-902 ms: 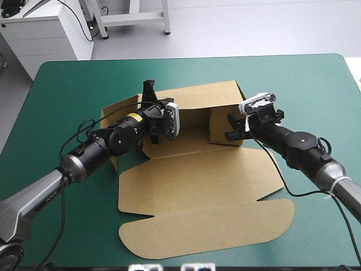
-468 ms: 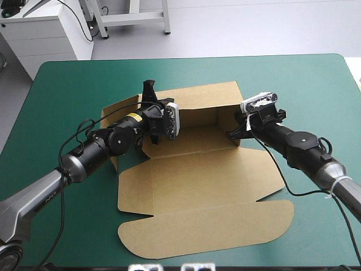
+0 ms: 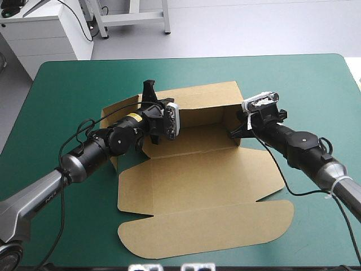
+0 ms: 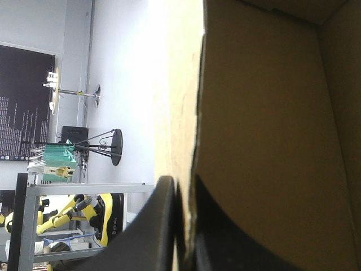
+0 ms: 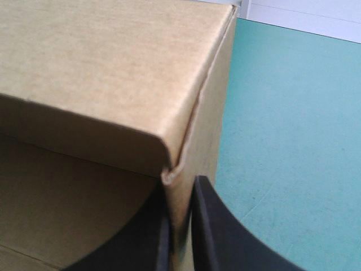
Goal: Fold the box
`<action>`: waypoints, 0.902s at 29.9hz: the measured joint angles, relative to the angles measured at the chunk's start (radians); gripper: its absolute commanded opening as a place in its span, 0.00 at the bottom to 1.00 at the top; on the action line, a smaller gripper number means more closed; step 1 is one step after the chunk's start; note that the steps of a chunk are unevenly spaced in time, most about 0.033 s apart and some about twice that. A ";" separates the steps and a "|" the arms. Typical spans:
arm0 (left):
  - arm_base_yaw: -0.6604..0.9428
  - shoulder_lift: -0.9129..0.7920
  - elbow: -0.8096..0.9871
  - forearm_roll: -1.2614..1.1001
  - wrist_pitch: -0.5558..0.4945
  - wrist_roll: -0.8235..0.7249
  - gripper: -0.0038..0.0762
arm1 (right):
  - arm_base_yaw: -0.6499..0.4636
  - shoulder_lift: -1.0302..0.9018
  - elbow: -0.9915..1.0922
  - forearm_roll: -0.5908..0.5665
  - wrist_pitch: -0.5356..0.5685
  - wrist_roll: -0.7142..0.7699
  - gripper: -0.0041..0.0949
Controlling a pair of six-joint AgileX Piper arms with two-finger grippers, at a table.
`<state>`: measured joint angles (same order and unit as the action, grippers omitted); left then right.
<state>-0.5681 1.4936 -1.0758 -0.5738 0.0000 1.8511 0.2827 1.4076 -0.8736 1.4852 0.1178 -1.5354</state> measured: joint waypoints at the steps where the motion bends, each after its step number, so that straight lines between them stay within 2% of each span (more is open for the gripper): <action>1: 0.000 0.000 0.000 -0.001 0.000 0.000 0.07 | 0.000 0.000 0.000 0.000 0.000 0.000 0.02; 23: 0.000 0.000 0.000 -0.002 0.000 0.000 0.07 | -0.006 0.000 0.000 -0.010 0.014 -0.014 0.02; 27: 0.000 -0.008 0.000 -0.003 0.012 0.000 0.16 | -0.006 0.000 0.000 -0.010 0.016 -0.005 0.02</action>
<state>-0.5681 1.4854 -1.0758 -0.5769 0.0119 1.8511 0.2763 1.4076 -0.8736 1.4750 0.1336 -1.5400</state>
